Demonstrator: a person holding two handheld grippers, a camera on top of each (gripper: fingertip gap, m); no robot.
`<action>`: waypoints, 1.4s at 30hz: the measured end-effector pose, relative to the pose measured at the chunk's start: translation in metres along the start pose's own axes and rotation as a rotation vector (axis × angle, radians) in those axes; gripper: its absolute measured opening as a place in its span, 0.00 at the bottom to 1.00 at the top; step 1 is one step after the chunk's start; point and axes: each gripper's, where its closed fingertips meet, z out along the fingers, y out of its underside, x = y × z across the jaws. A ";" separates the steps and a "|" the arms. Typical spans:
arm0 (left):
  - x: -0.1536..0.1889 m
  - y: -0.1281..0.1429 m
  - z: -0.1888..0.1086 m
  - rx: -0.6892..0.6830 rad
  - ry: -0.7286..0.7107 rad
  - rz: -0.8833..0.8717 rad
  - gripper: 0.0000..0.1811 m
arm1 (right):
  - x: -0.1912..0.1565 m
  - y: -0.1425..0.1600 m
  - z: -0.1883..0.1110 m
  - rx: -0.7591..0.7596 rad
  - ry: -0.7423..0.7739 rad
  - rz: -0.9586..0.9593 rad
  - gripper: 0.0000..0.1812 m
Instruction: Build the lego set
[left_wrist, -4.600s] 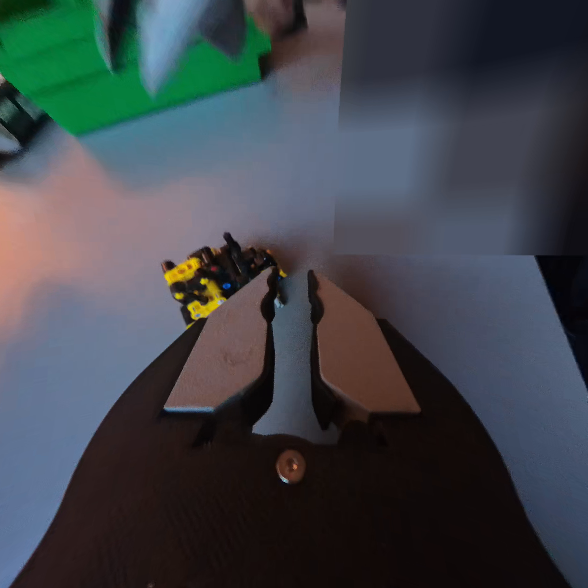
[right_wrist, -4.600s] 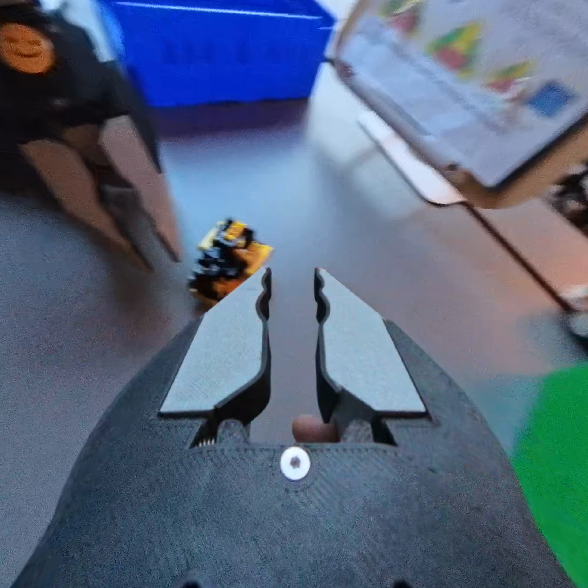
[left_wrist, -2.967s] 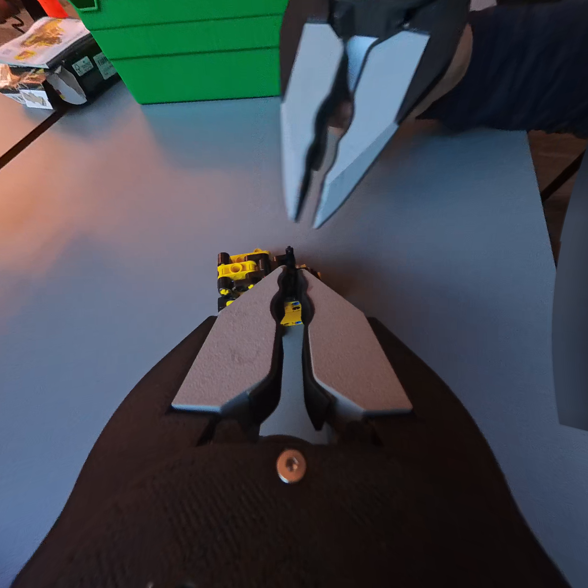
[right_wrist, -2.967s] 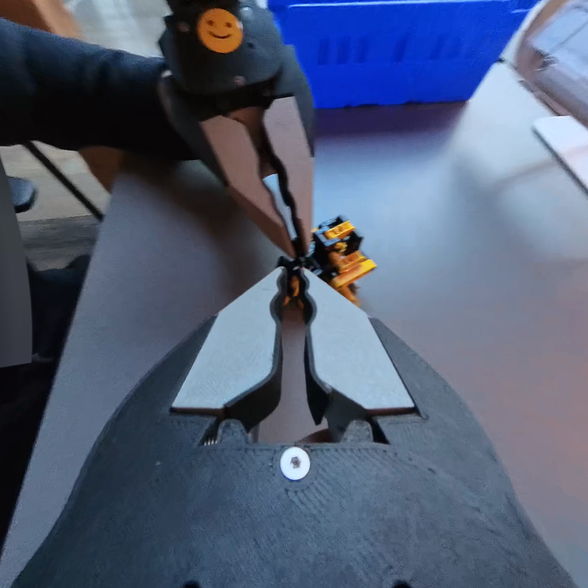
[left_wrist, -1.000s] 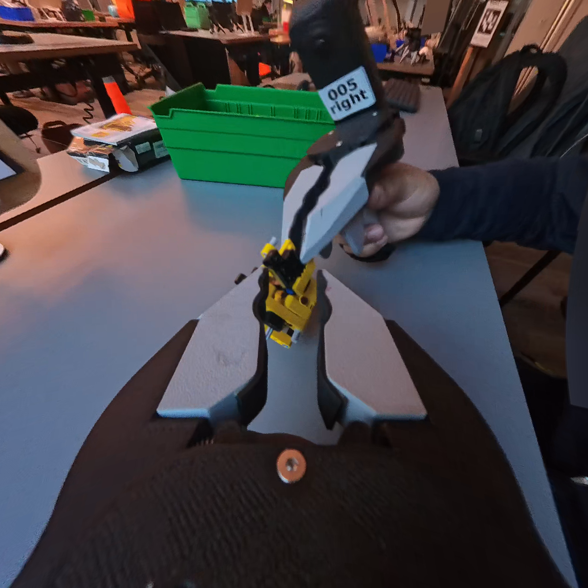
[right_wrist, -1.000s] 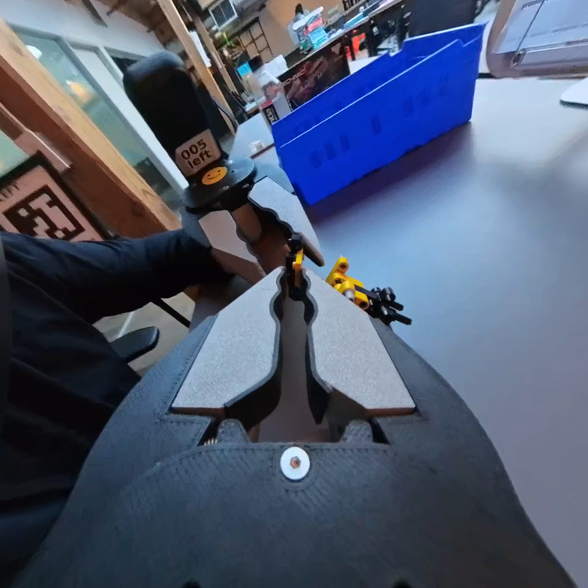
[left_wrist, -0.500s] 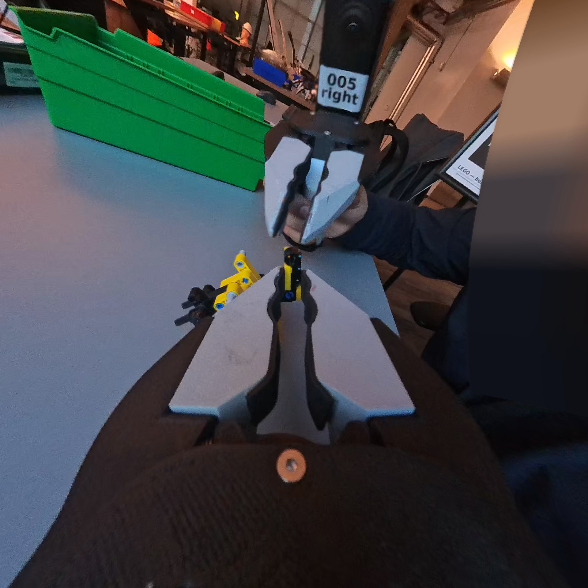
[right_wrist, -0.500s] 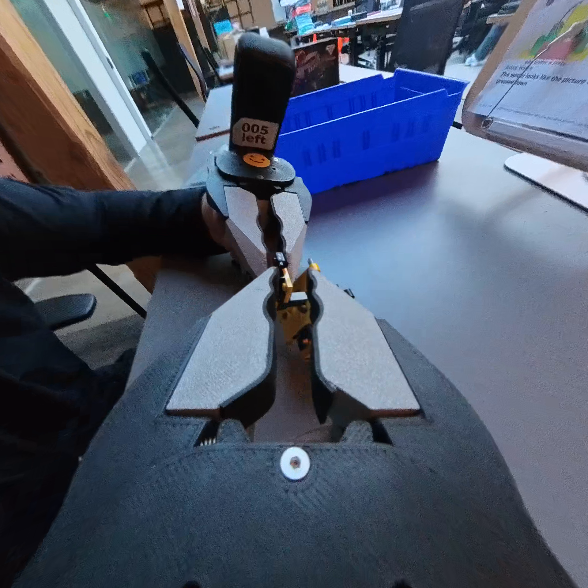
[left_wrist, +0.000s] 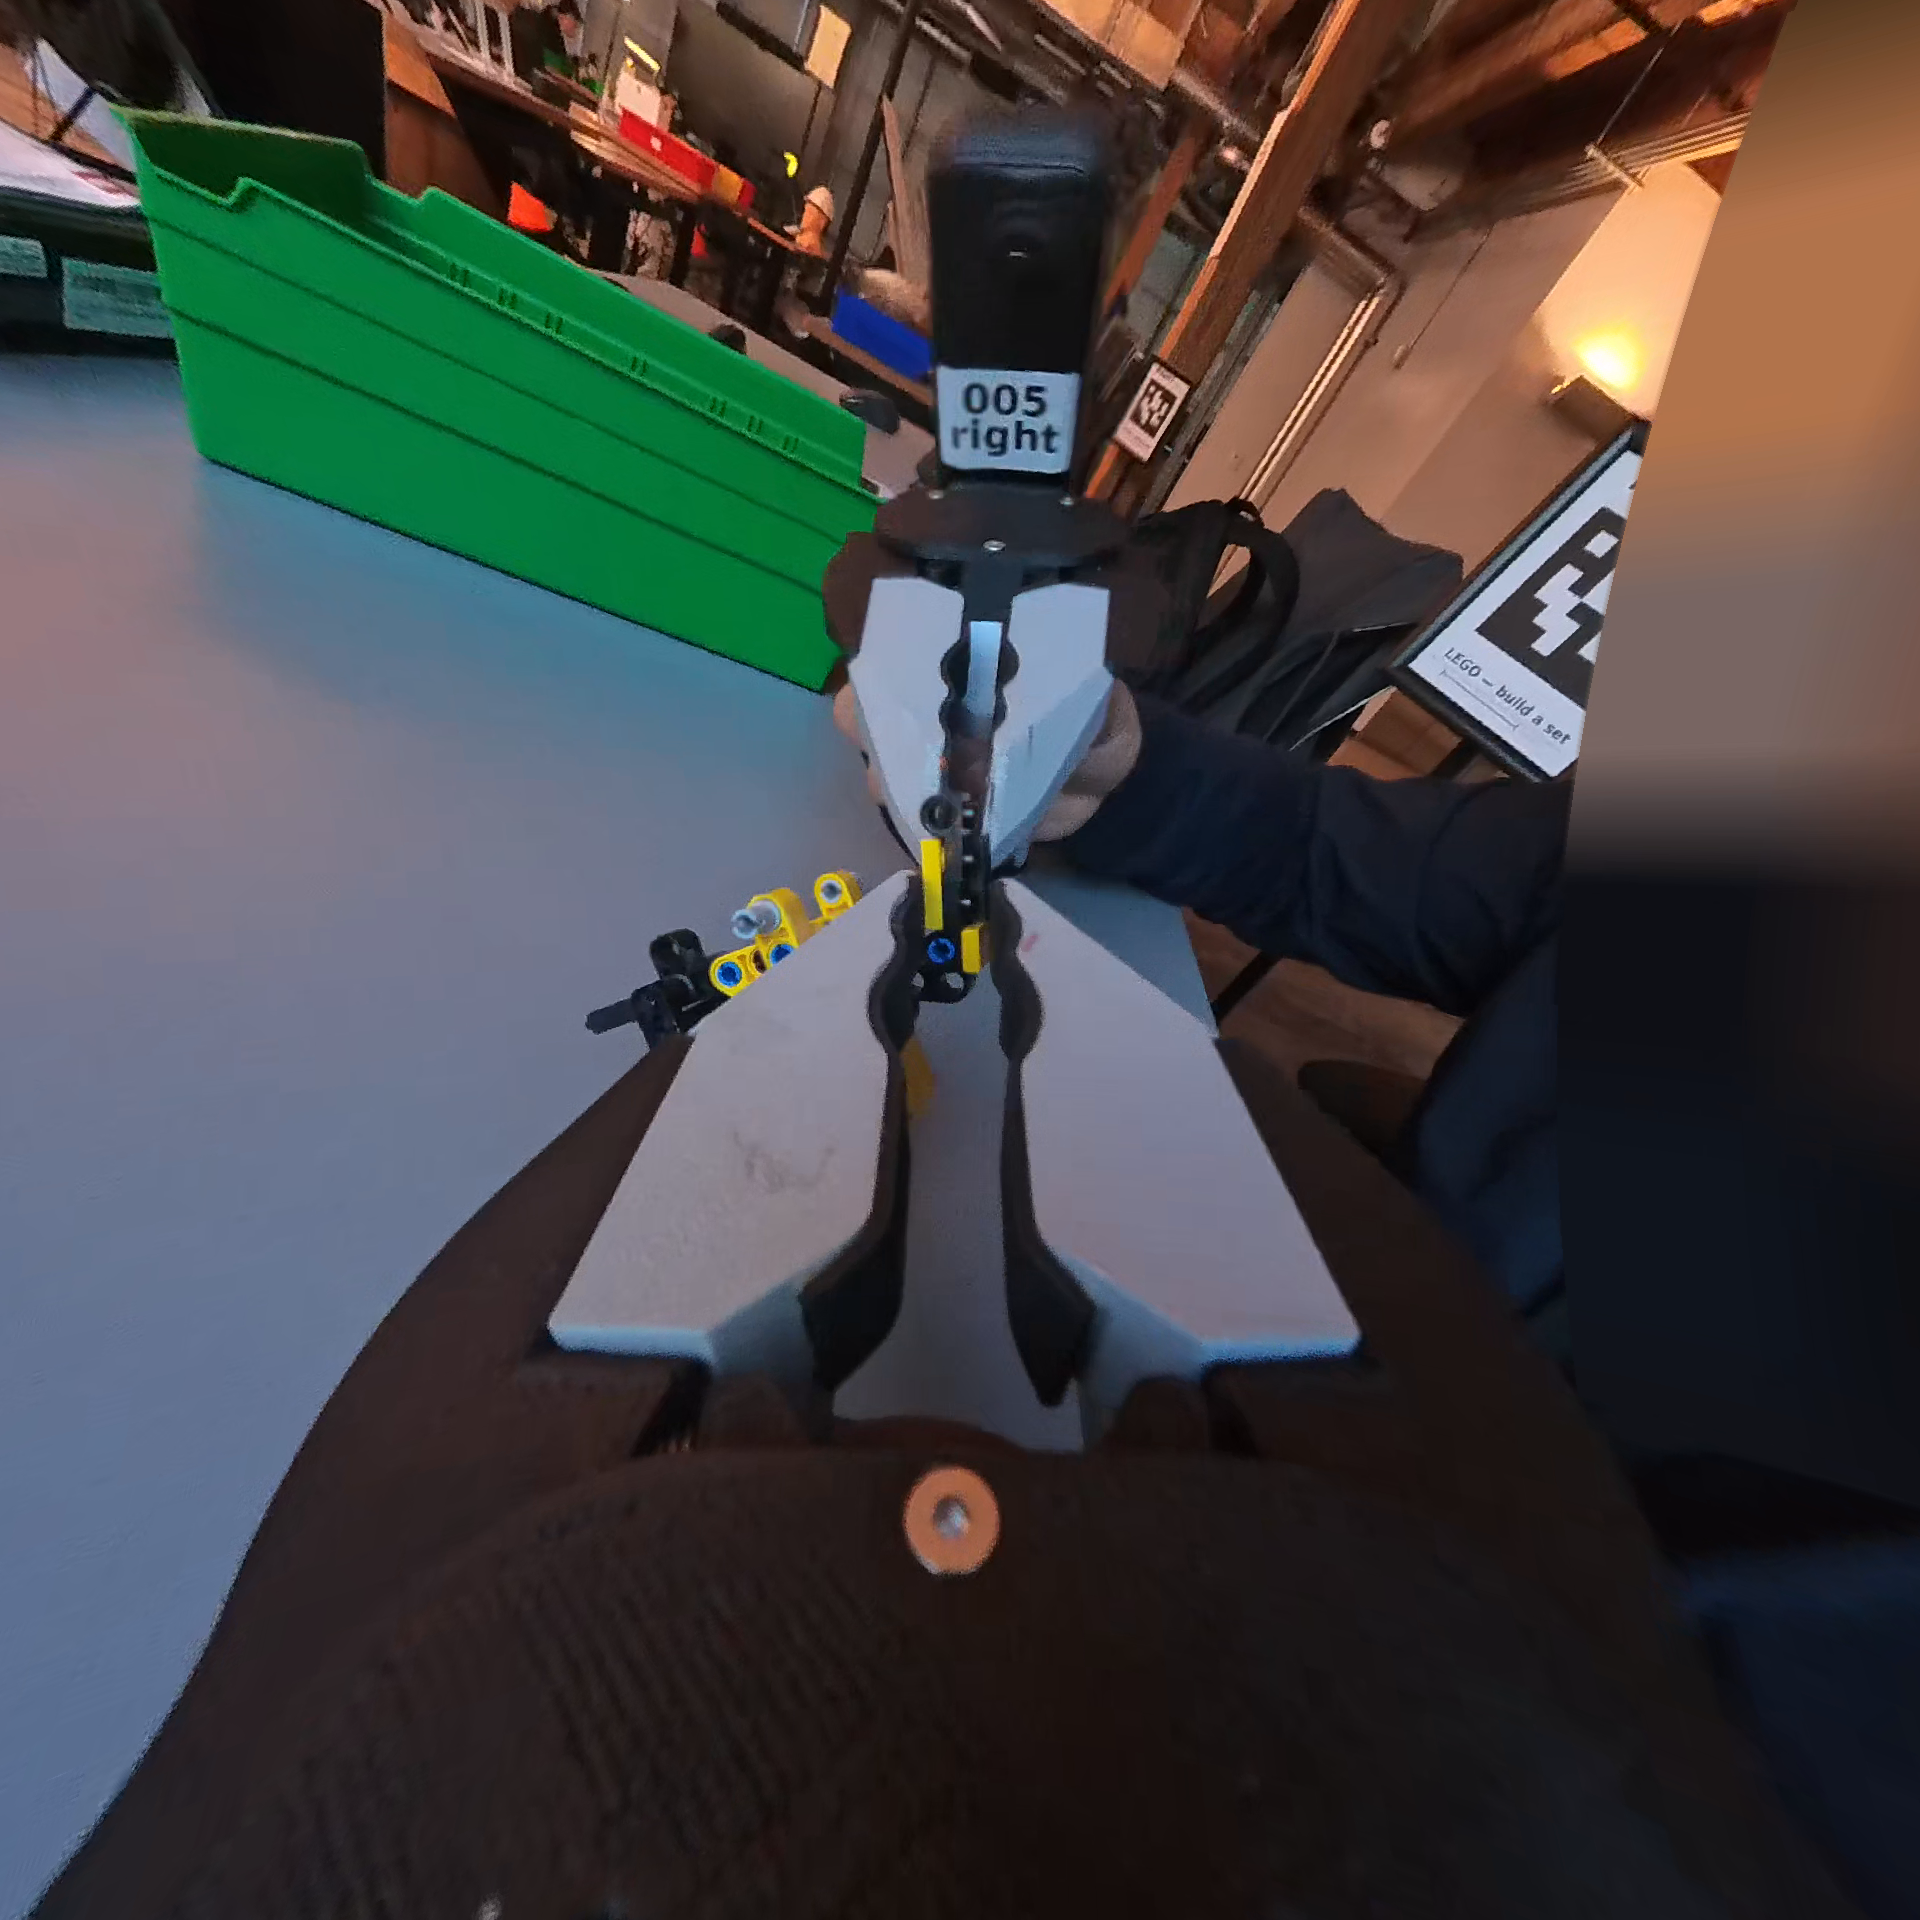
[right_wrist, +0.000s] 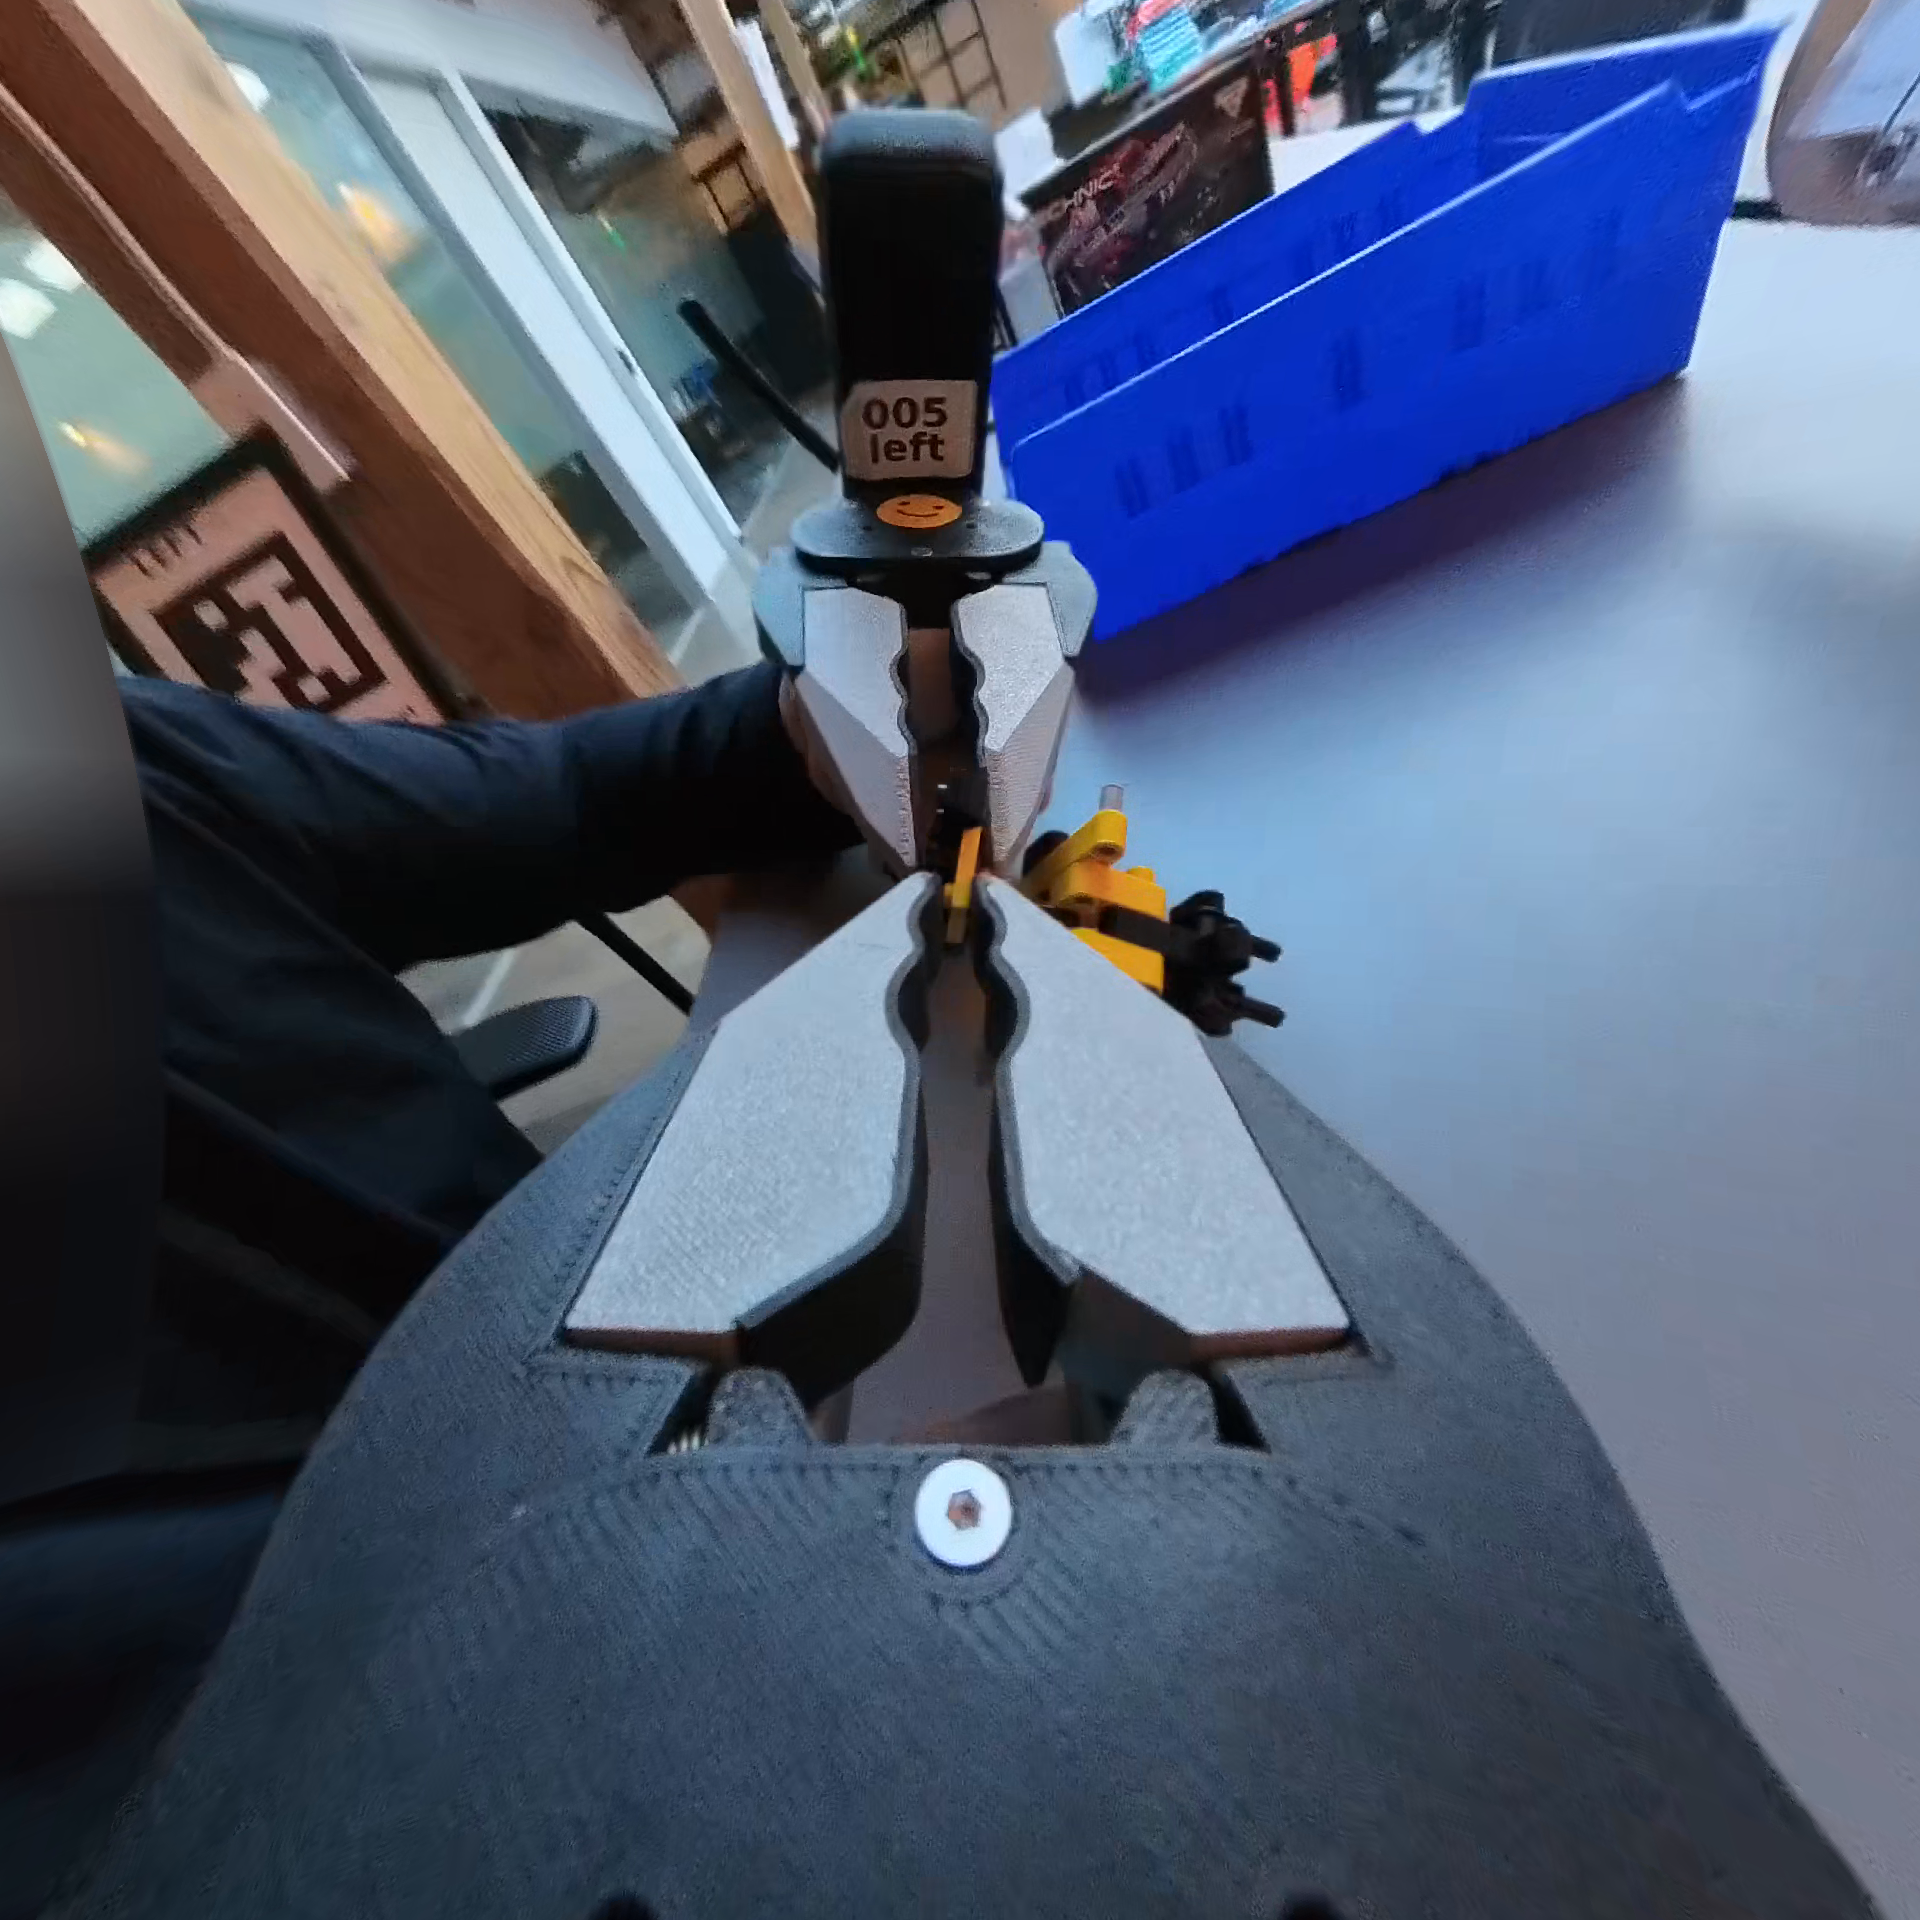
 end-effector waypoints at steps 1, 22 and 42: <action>-0.001 0.001 0.000 -0.010 -0.014 0.007 0.05 | 0.001 0.000 0.000 0.010 -0.014 0.039 0.01; -0.012 0.032 0.010 -0.288 -0.325 0.678 0.08 | -0.005 0.011 0.002 -0.093 0.094 -0.339 0.01; -0.027 0.042 0.010 -0.457 -0.510 1.009 0.06 | -0.003 0.017 0.007 -0.222 0.376 -0.882 0.06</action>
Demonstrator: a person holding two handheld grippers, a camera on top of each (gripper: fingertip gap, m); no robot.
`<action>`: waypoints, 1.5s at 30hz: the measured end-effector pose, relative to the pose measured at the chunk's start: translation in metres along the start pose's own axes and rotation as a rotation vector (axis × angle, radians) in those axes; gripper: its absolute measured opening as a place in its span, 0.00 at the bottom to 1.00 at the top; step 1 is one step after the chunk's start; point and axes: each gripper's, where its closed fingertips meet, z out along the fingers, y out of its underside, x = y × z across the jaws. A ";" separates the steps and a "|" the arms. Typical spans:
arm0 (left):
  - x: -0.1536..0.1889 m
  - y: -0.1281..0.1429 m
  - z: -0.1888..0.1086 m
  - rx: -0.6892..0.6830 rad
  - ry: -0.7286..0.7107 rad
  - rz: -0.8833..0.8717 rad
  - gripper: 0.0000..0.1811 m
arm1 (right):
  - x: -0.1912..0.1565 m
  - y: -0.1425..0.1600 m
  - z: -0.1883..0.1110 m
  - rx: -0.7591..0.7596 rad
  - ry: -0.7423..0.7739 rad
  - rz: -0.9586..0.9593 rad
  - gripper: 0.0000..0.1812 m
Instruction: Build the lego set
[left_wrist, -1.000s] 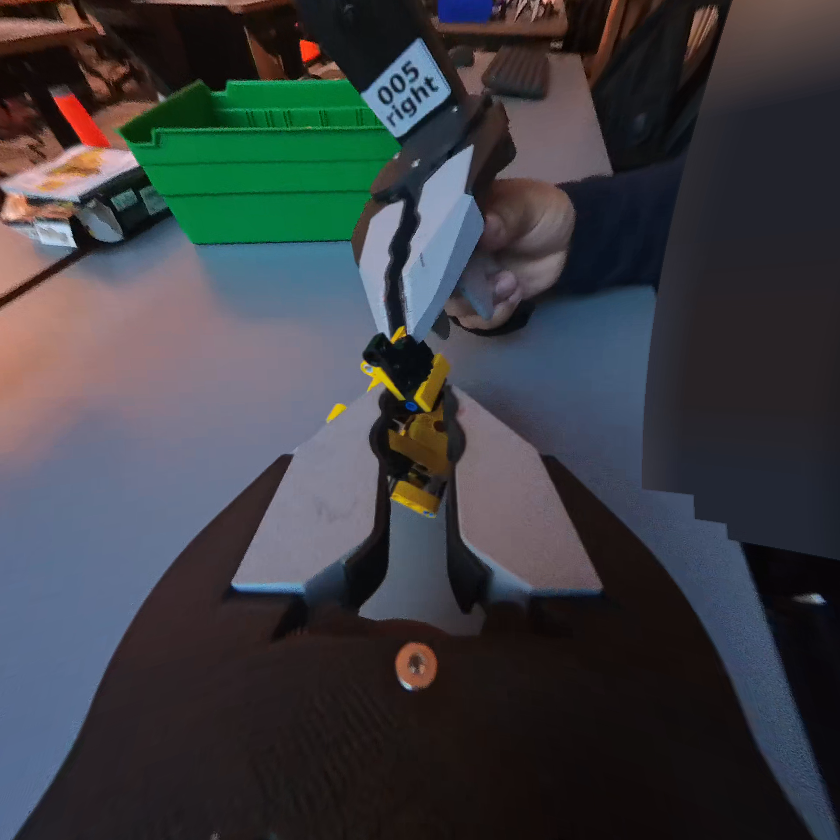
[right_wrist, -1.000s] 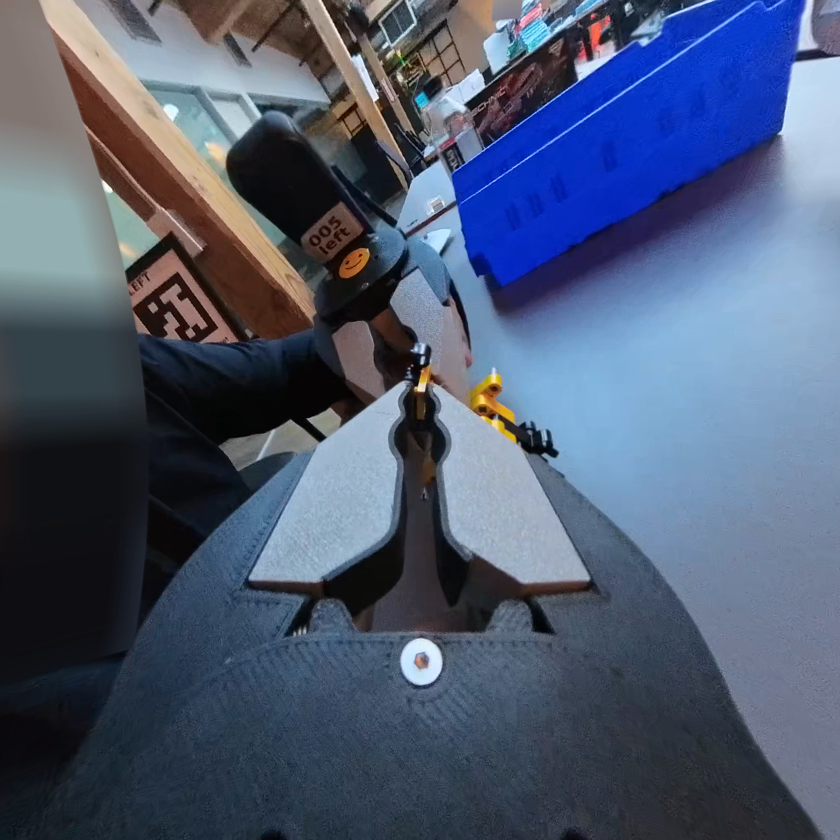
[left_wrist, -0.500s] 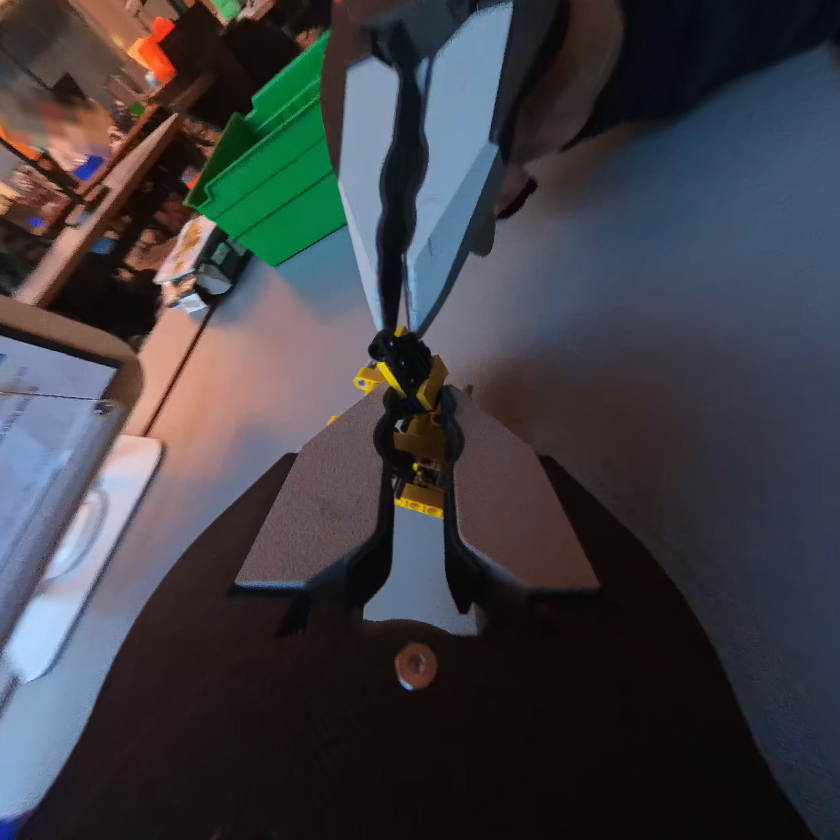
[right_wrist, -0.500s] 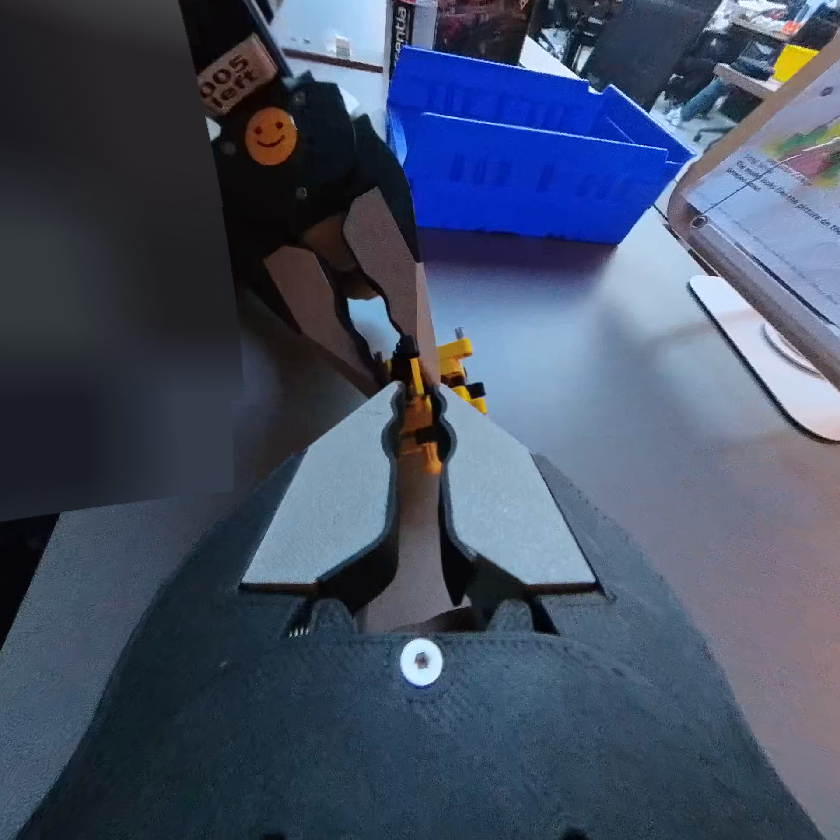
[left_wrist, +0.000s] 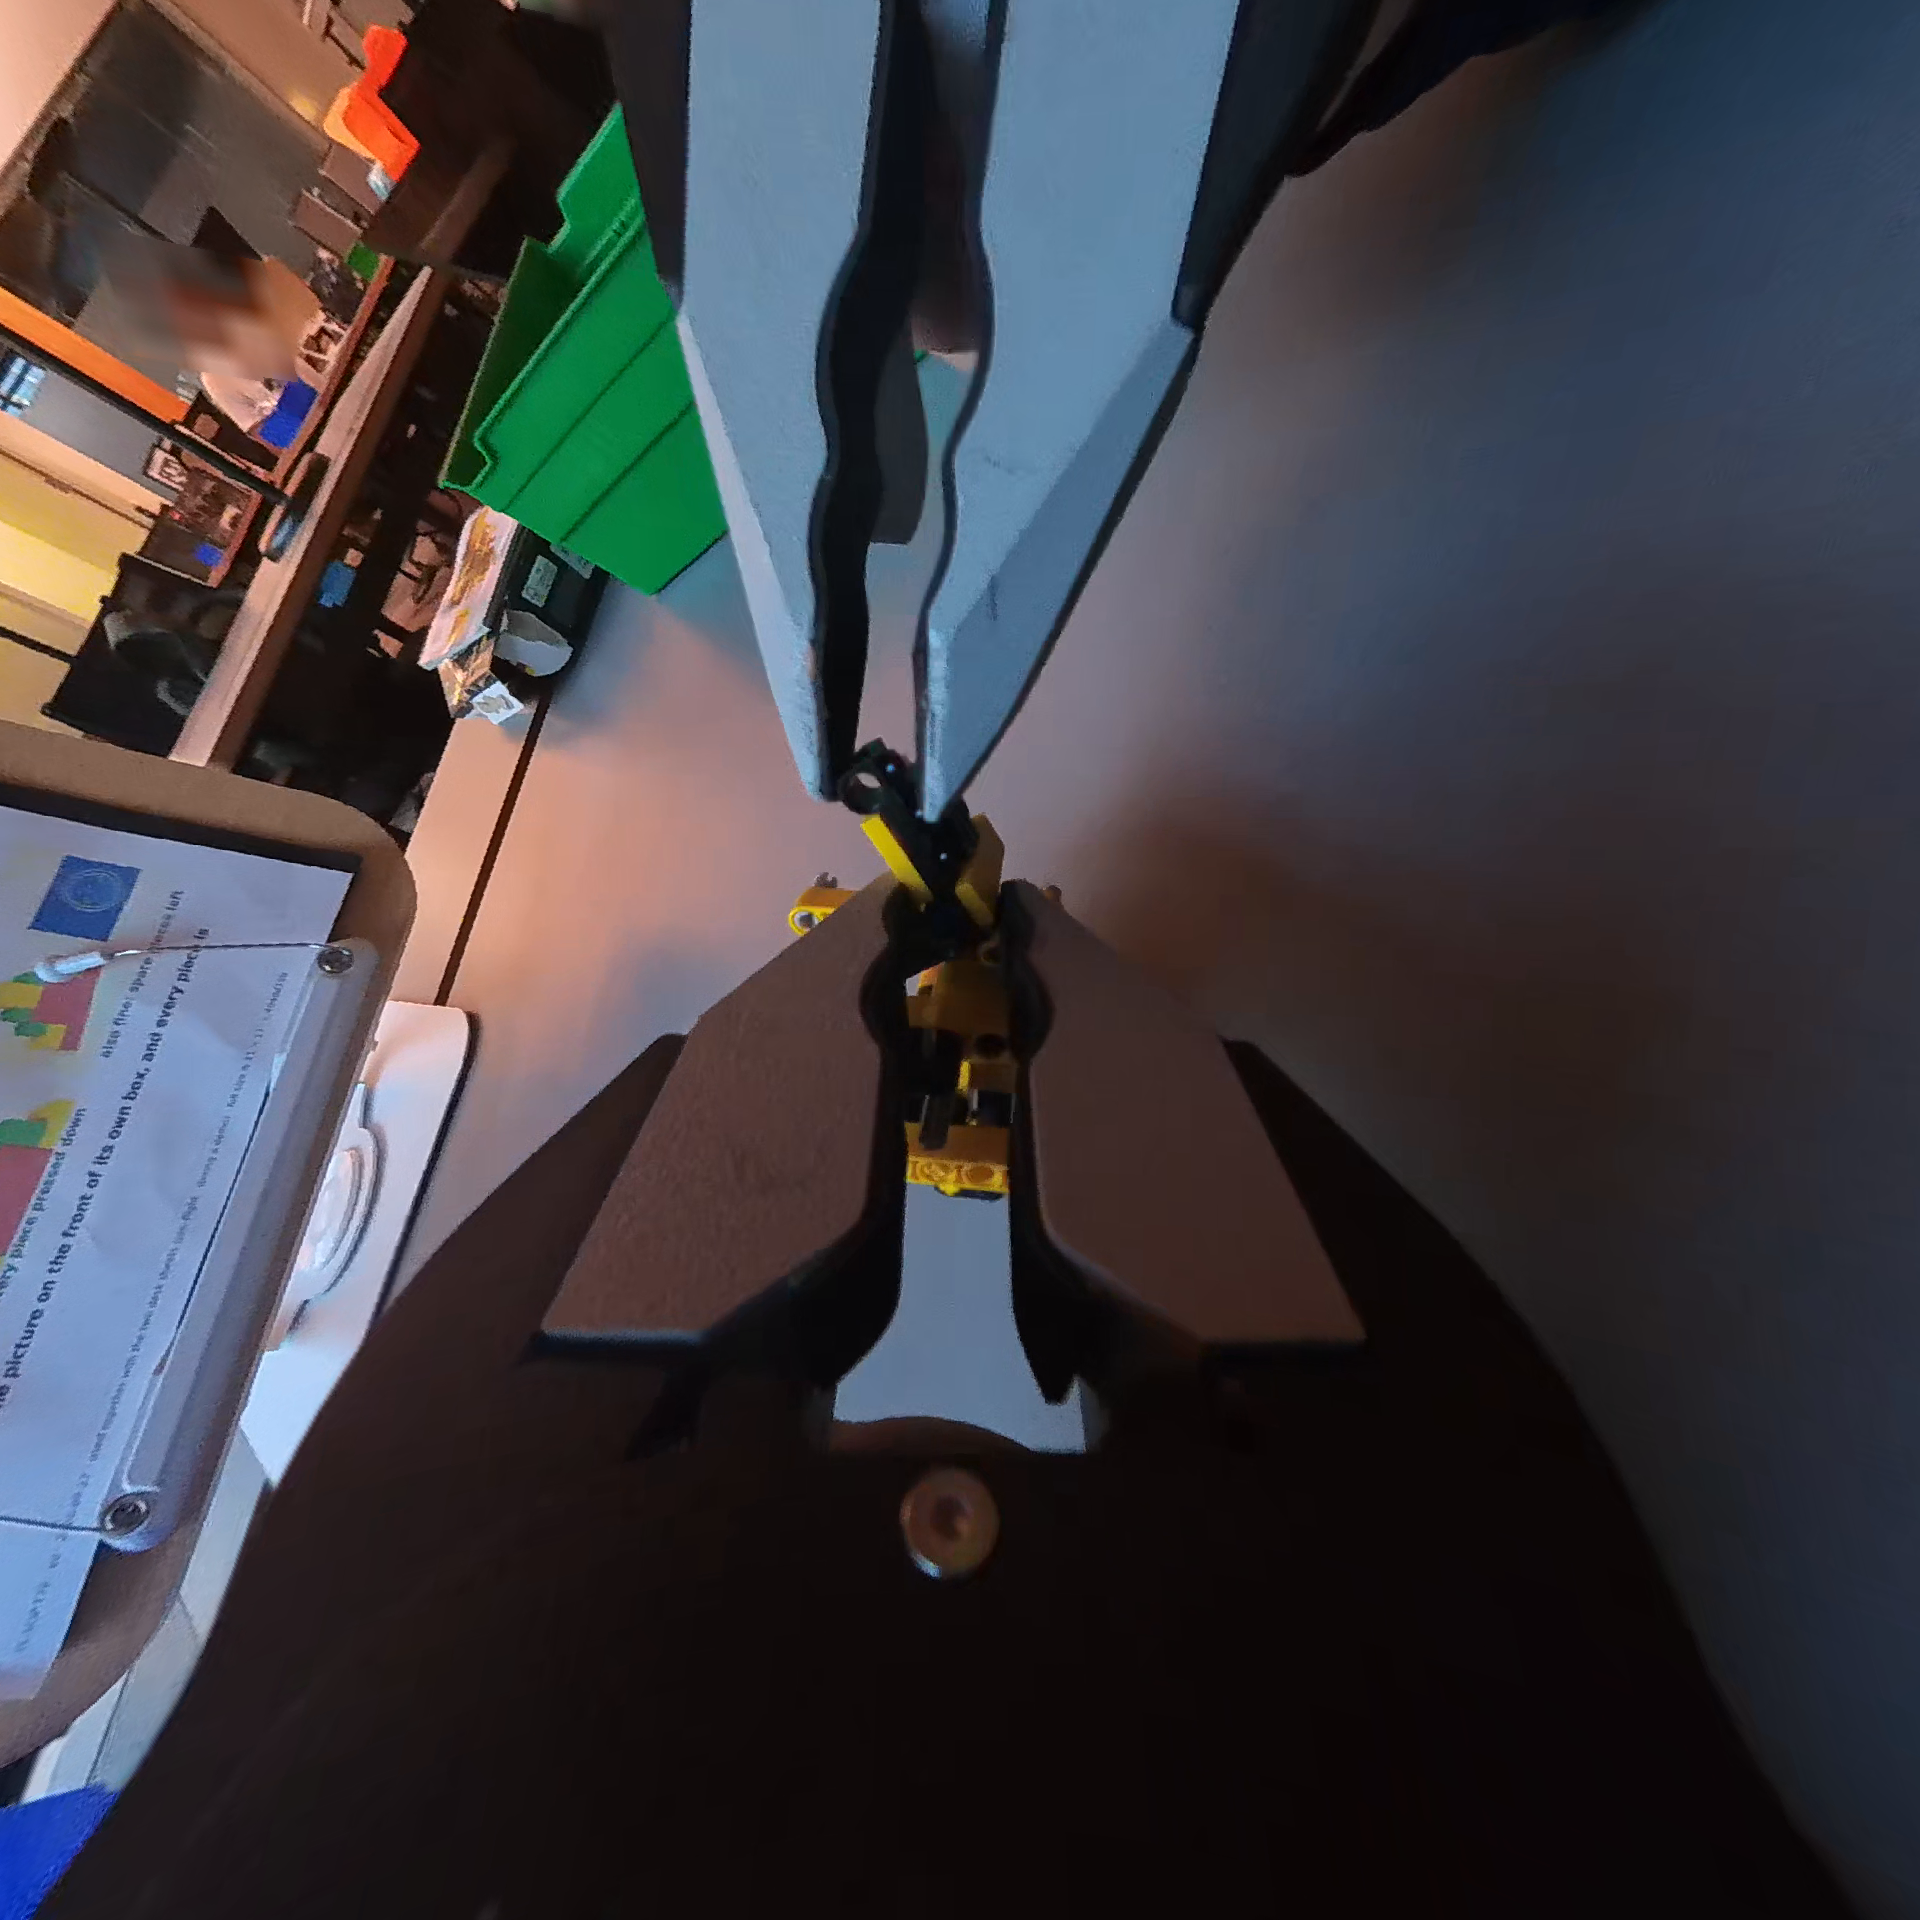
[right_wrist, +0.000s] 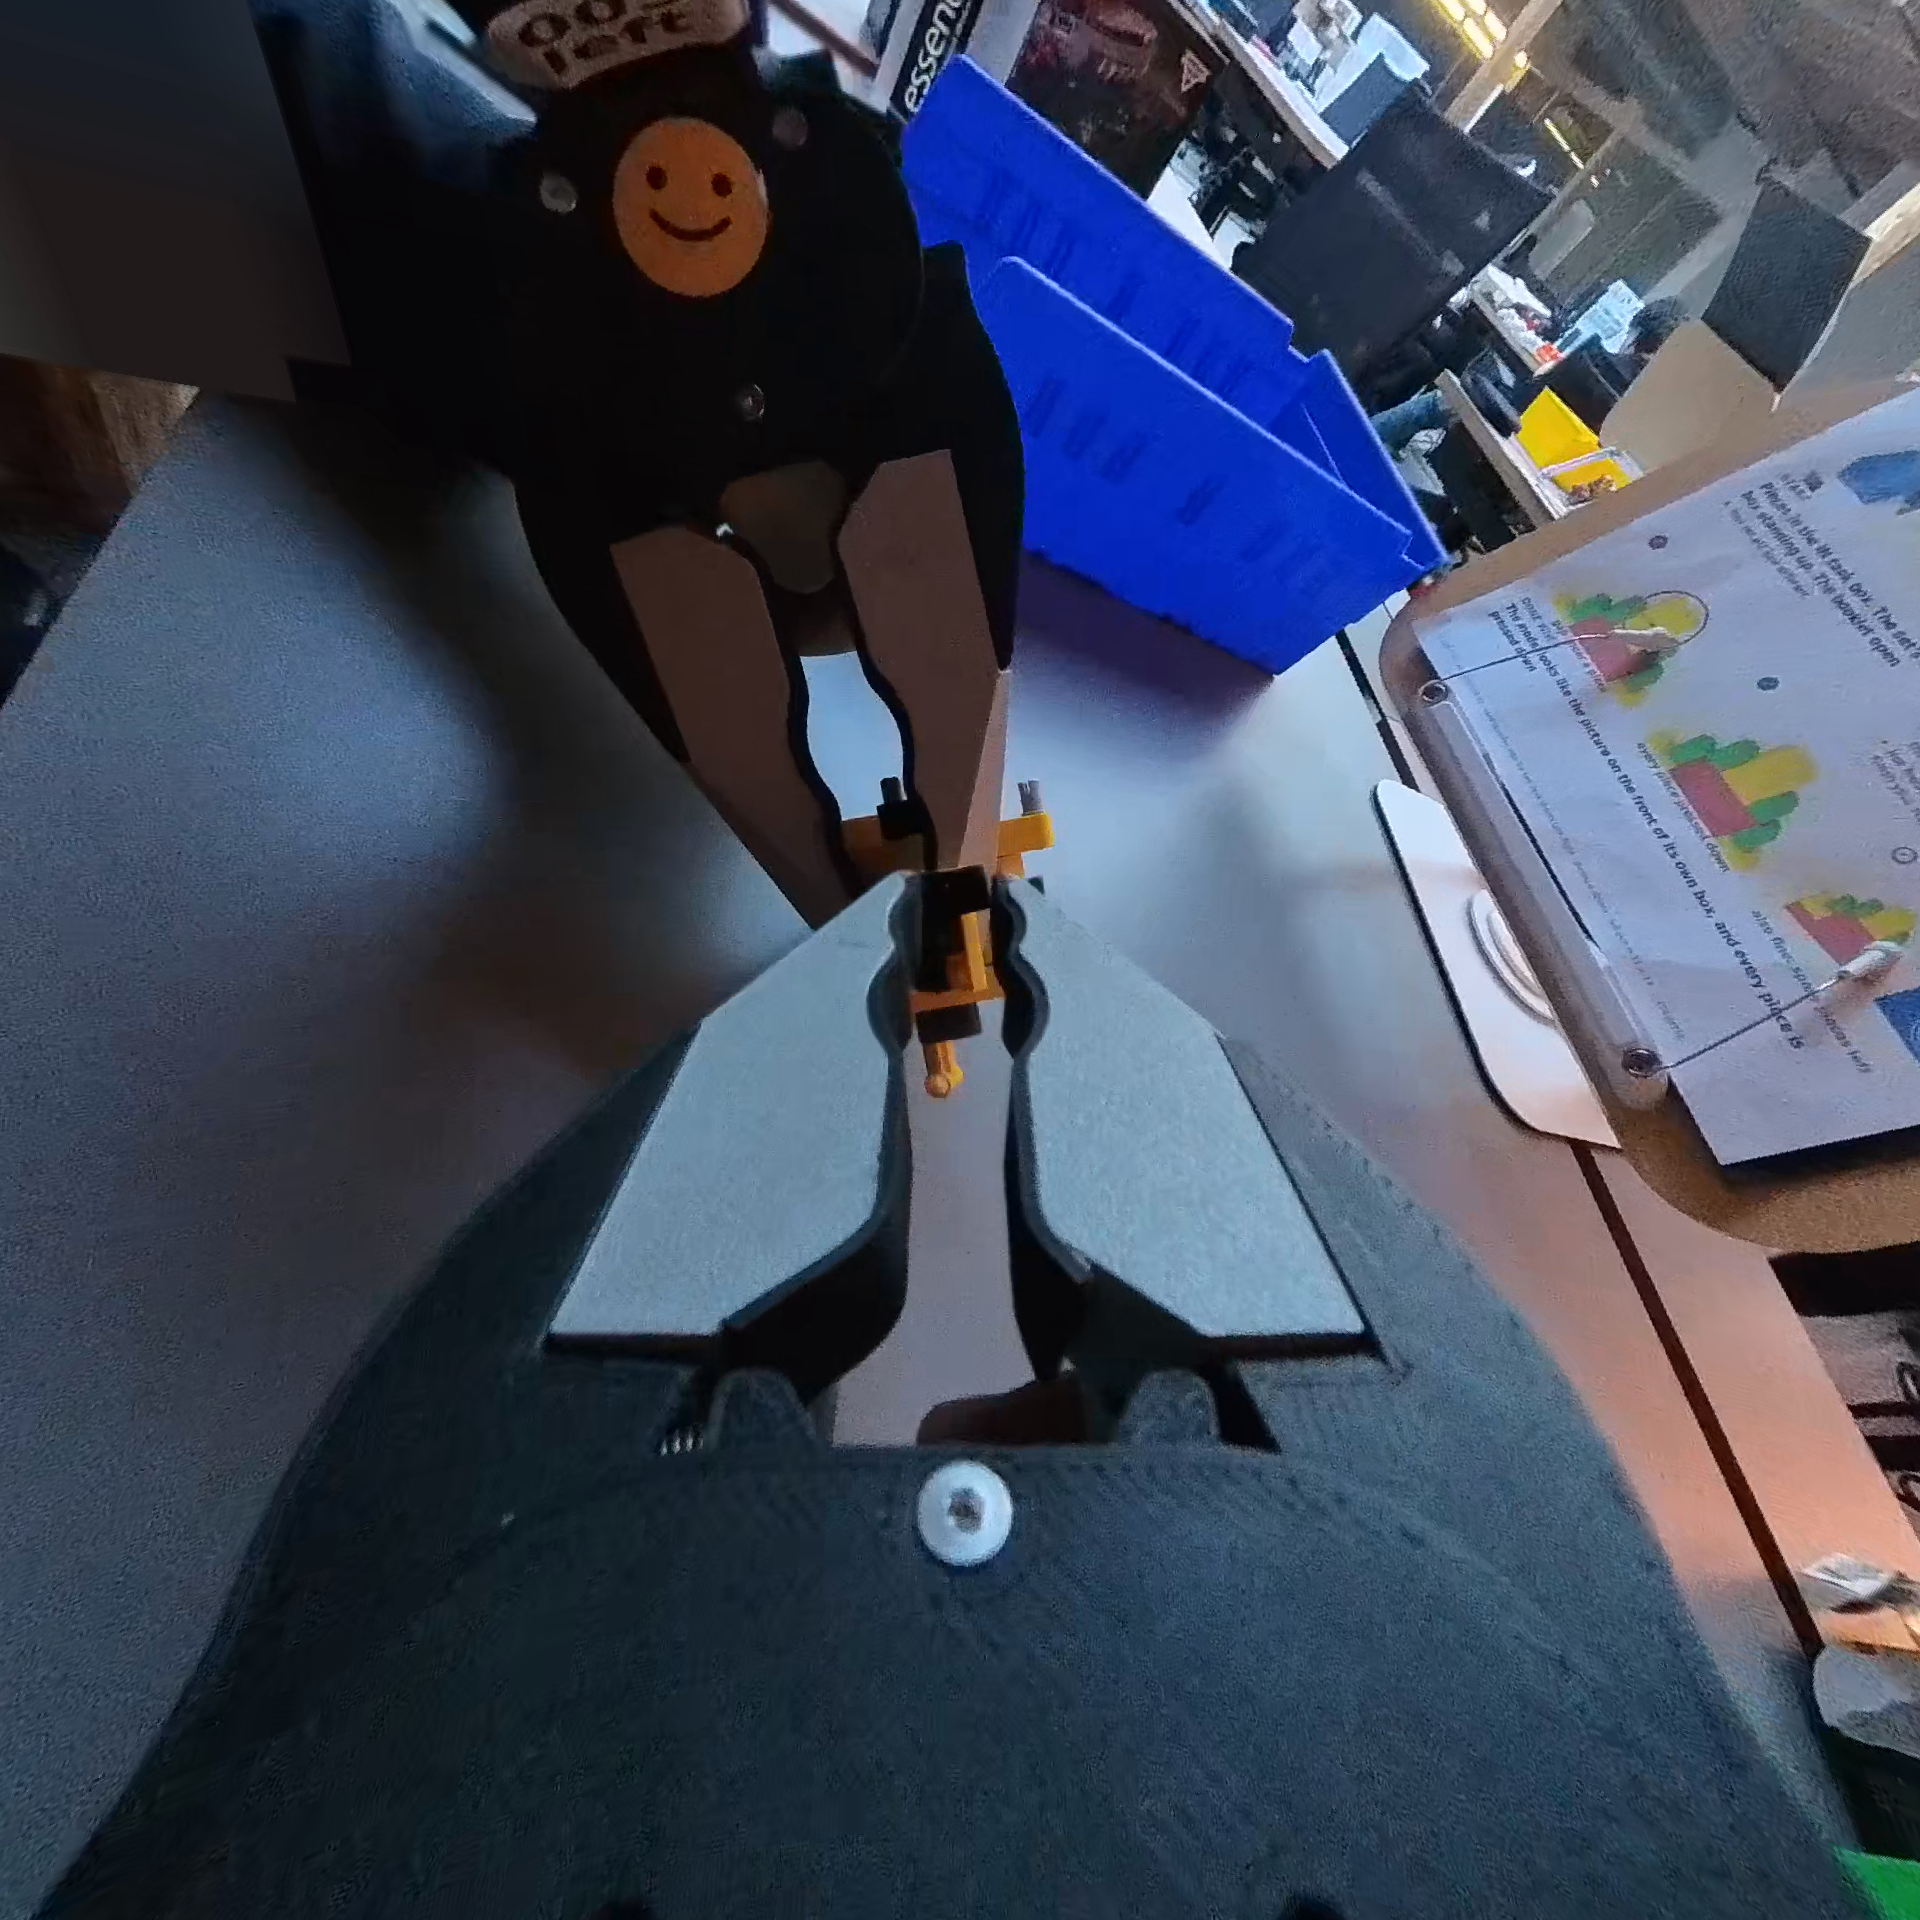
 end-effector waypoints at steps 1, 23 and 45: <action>0.001 0.000 0.000 -0.001 0.004 0.000 0.06 | -0.001 0.001 0.000 -0.004 -0.005 -0.007 0.06; -0.009 0.002 -0.006 0.106 0.152 -0.371 0.05 | -0.002 0.054 0.001 -0.232 -0.089 -0.002 0.13; -0.041 0.019 0.000 -0.120 -0.292 -0.083 0.05 | 0.038 0.007 0.019 0.083 0.075 0.733 0.02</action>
